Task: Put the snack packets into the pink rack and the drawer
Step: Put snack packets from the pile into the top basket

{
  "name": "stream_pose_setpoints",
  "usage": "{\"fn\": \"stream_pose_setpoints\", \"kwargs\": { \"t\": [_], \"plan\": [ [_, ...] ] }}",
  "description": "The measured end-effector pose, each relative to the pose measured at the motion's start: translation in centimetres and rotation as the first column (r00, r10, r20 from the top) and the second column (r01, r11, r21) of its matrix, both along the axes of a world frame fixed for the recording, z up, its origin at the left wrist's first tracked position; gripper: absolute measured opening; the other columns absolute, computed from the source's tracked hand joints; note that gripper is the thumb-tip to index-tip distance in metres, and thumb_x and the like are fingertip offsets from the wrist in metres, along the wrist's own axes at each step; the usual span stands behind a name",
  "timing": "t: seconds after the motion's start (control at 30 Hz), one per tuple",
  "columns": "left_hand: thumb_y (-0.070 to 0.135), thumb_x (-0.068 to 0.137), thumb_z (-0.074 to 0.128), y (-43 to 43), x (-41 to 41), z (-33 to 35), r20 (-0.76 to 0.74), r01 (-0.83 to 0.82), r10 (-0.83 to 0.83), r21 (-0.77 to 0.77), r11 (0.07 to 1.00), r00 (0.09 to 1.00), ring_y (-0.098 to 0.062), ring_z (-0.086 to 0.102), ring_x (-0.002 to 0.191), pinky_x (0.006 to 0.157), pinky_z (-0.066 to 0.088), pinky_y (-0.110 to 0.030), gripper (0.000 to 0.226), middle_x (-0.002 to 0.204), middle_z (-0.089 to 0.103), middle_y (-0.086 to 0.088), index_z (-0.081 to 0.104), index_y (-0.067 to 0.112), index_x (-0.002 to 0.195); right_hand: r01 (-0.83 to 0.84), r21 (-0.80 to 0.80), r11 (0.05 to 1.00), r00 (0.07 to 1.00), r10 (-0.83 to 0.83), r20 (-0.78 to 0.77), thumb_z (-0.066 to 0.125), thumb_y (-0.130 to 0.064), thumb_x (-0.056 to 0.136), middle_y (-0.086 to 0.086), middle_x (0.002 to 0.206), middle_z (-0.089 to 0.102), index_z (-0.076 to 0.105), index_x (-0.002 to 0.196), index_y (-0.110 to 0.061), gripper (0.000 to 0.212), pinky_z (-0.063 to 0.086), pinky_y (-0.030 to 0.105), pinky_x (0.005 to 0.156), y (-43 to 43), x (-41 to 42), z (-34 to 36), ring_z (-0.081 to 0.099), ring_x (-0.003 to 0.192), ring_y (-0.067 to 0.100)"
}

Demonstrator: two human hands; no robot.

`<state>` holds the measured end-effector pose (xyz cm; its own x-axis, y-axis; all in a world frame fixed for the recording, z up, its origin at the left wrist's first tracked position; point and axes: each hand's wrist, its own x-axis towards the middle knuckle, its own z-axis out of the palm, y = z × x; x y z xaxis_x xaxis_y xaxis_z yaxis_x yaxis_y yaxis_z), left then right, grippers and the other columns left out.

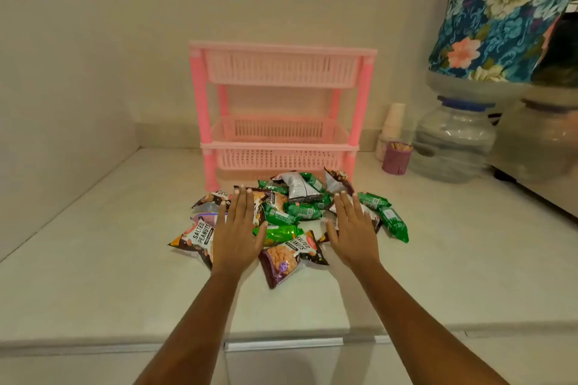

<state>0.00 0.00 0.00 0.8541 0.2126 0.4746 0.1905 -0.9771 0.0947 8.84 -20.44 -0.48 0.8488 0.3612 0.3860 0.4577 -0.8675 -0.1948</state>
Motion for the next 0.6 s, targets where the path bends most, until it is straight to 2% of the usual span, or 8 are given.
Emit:
{"fn": "stream_pose_setpoints", "kwargs": {
  "t": [0.07, 0.17, 0.3, 0.4, 0.5, 0.6],
  "plan": [
    [0.042, 0.086, 0.019, -0.4, -0.7, -1.0, -0.008, 0.008, -0.008, -0.044, 0.999, 1.000, -0.035, 0.036, 0.135, 0.110, 0.029, -0.051, 0.070, 0.146, 0.036, -0.020, 0.033, -0.002, 0.138, 0.014, -0.044, 0.999, 0.999, -0.016, -0.043, 0.031, -0.035, 0.098, 0.006, 0.158, 0.009, 0.012, 0.147, -0.014, 0.057, 0.014, 0.042, 0.117, -0.5, -0.7, -0.9, 0.004, 0.146, 0.023],
    [0.040, 0.087, 0.011, -0.8, -1.6, -4.0, -0.055, 0.011, -0.014, -0.062, 0.998, 0.998, -0.032, 0.023, 0.141, 0.115, 0.018, -0.046, 0.069, 0.152, 0.025, -0.016, 0.023, 0.002, 0.143, 0.012, -0.089, 0.996, 0.994, -0.022, -0.103, 0.029, -0.035, 0.098, 0.007, 0.158, 0.008, 0.010, 0.147, -0.014, 0.057, 0.011, 0.041, 0.118, -1.4, -1.9, -3.1, 0.004, 0.146, 0.023],
    [0.037, 0.095, 0.021, -1.0, -2.0, -6.4, -0.150, -0.014, 0.007, -0.041, 0.999, 0.989, -0.026, 0.005, 0.146, 0.119, 0.007, -0.039, 0.062, 0.157, 0.007, -0.011, 0.005, 0.006, 0.146, -0.054, -0.157, 0.986, 0.992, 0.035, -0.118, 0.027, -0.035, 0.099, 0.008, 0.158, 0.007, 0.008, 0.148, -0.014, 0.056, 0.006, 0.041, 0.119, -1.9, -2.8, -4.5, 0.002, 0.146, 0.024],
    [0.037, 0.099, 0.021, -1.3, -2.1, -7.4, -0.227, -0.012, 0.003, -0.040, 0.999, 0.974, -0.024, -0.005, 0.146, 0.120, 0.001, -0.035, 0.061, 0.158, -0.005, -0.010, -0.007, 0.008, 0.145, -0.078, -0.140, 0.987, 0.990, 0.060, -0.131, 0.024, -0.033, 0.100, 0.008, 0.158, 0.005, 0.006, 0.147, -0.013, 0.055, 0.005, 0.037, 0.119, -1.8, -3.2, -5.2, -0.001, 0.146, 0.023],
    [0.032, 0.100, 0.019, -1.3, -2.1, -7.7, -0.256, 0.005, -0.014, -0.036, 0.999, 0.967, -0.023, -0.004, 0.146, 0.120, 0.003, -0.034, 0.057, 0.158, -0.002, -0.010, -0.005, 0.008, 0.146, -0.089, -0.137, 0.986, 0.987, 0.070, -0.143, 0.023, -0.030, 0.100, 0.011, 0.158, 0.008, 0.010, 0.147, -0.009, 0.053, 0.008, 0.034, 0.120, -2.0, -3.4, -5.9, 0.000, 0.146, 0.024],
    [0.028, 0.100, 0.019, -1.2, -1.9, -7.8, -0.298, 0.013, -0.043, -0.099, 0.995, 0.953, -0.021, 0.001, 0.147, 0.120, 0.006, -0.033, 0.052, 0.158, 0.006, -0.009, 0.006, 0.008, 0.147, -0.103, -0.115, 0.988, 0.976, 0.078, -0.206, 0.023, -0.030, 0.100, 0.012, 0.158, 0.009, 0.015, 0.147, -0.009, 0.052, 0.011, 0.033, 0.121, -2.1, -3.3, -6.5, 0.002, 0.146, 0.023]
  ]
}}
